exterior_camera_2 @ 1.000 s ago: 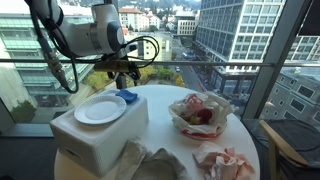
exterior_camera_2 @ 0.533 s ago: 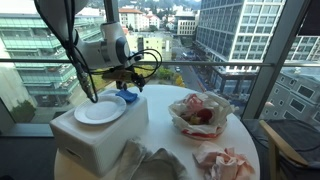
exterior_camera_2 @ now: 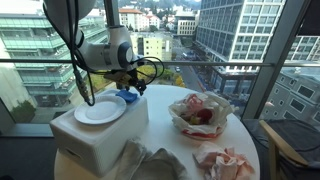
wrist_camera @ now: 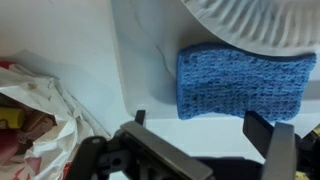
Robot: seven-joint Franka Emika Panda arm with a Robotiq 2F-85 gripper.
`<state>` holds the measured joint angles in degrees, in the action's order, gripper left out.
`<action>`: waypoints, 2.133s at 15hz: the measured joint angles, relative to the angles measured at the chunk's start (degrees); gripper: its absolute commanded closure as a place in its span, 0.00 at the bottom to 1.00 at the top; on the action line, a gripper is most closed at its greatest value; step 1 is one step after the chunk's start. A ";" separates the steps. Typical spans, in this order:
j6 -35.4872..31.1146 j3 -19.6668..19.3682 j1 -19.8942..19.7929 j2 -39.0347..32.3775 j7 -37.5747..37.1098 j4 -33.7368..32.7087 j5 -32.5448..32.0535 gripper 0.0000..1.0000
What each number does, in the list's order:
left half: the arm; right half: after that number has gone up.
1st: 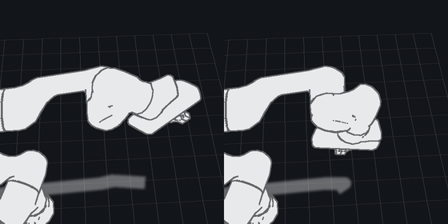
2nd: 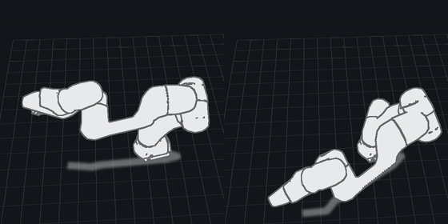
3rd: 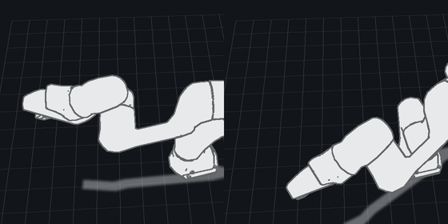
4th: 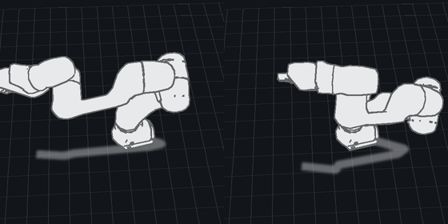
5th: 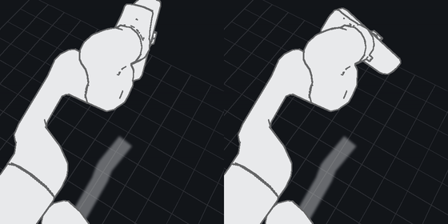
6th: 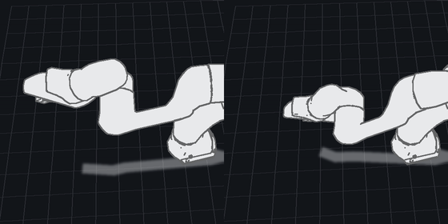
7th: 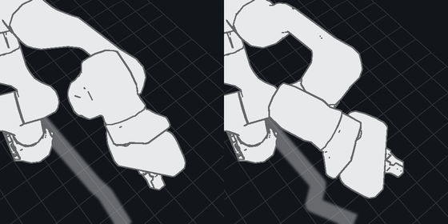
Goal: Clean the plate with the blue sponge
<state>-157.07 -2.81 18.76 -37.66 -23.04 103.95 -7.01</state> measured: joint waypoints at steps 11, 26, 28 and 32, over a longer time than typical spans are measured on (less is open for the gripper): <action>-2.35 4.28 -1.88 -0.60 8.03 0.08 2.41 0.00; 14.61 11.74 -9.48 3.87 49.88 -1.02 -4.39 0.00; 14.57 12.20 -10.14 2.93 54.52 -0.93 -6.25 0.00; 14.88 13.99 -10.83 1.39 64.17 -0.96 -8.47 0.00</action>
<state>-142.19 11.18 7.93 -36.27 41.13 102.99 -15.48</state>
